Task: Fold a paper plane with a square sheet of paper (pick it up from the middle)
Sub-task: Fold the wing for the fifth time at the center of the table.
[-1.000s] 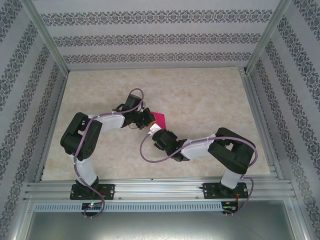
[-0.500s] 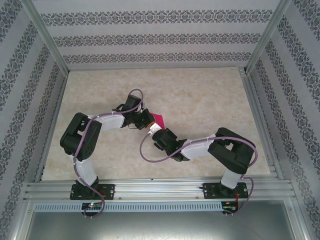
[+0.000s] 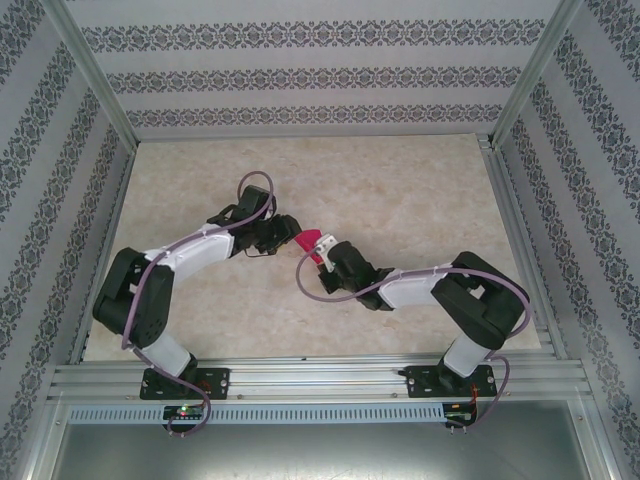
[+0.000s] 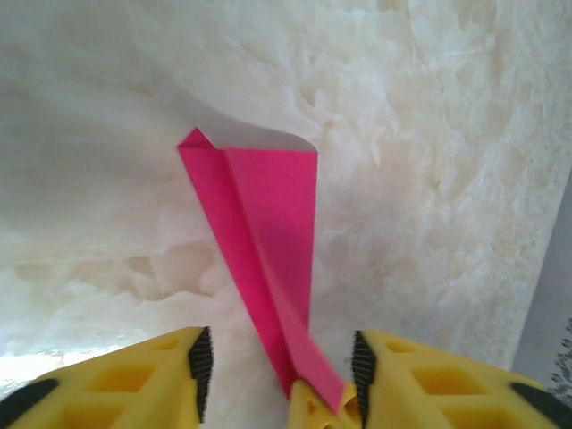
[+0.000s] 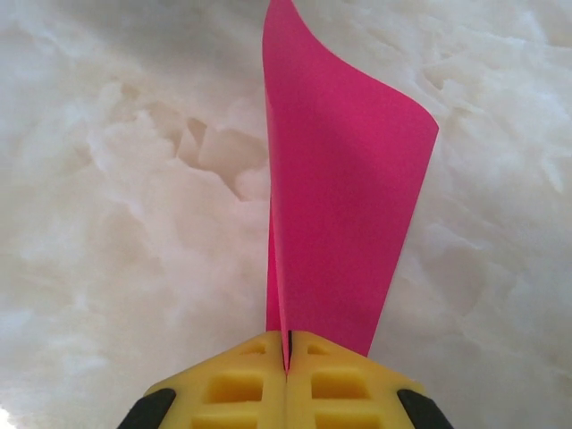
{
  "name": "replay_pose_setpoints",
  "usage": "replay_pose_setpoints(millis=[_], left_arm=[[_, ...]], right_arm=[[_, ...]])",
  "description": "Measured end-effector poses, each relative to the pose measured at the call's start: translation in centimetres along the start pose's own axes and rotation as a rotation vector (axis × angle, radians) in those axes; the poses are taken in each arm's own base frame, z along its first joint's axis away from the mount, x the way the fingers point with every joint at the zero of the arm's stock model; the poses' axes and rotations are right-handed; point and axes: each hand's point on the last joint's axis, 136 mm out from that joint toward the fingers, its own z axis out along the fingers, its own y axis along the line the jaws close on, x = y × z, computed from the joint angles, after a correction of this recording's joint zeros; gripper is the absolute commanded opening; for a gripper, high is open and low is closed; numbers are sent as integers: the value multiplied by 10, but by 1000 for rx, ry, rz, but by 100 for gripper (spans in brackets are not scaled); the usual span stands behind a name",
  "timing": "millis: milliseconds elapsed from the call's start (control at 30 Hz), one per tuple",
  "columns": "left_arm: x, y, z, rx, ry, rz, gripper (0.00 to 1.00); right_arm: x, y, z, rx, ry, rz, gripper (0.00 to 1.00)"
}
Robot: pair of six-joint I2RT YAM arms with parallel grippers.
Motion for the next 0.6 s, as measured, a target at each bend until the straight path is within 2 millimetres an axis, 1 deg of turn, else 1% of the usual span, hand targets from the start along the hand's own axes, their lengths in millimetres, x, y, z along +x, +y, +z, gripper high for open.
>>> replay_pose_setpoints(millis=[67, 167, 267, 400, 600], left_arm=[[-2, 4, -9, -19, -31, 3, 55], [-4, 8, -14, -38, -55, 4, 55], [-4, 11, -14, -51, -60, 4, 54], [-3, 13, -12, -57, -56, 2, 54], [0, 19, -5, -72, -32, -4, 53]], right_arm=[[-1, 0, 0, -53, -2, 58, 0], [-4, 0, -1, -118, -4, 135, 0], [-9, 3, -2, -172, -13, 197, 0], [-10, 5, -2, -219, -9, 267, 0], [0, 7, 2, -254, 31, 353, 0]])
